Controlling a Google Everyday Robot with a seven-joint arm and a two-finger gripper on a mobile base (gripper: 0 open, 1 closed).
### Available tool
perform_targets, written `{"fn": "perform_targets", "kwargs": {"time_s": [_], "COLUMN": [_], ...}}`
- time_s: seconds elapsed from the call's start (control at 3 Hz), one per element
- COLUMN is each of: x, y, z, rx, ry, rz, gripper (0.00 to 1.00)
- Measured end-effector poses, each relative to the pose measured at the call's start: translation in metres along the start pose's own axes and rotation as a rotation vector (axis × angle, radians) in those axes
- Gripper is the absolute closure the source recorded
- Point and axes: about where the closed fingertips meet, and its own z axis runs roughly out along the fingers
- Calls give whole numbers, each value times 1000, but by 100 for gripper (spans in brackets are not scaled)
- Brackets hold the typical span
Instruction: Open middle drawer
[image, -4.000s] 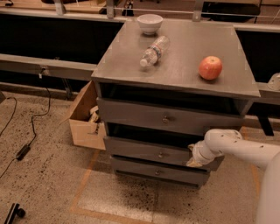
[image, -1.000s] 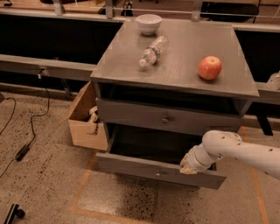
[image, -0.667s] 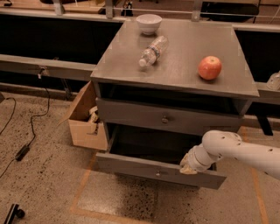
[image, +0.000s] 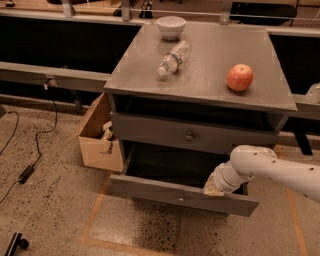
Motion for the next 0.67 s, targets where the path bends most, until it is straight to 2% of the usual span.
{"fn": "perform_targets", "kwargs": {"time_s": [0.33, 0.67], "x": [1, 6], "y": [-4, -16], "z": [-5, -3], "rx": [22, 63], "ry": [12, 38], "rz": [-7, -7], "gripper": [99, 100]}}
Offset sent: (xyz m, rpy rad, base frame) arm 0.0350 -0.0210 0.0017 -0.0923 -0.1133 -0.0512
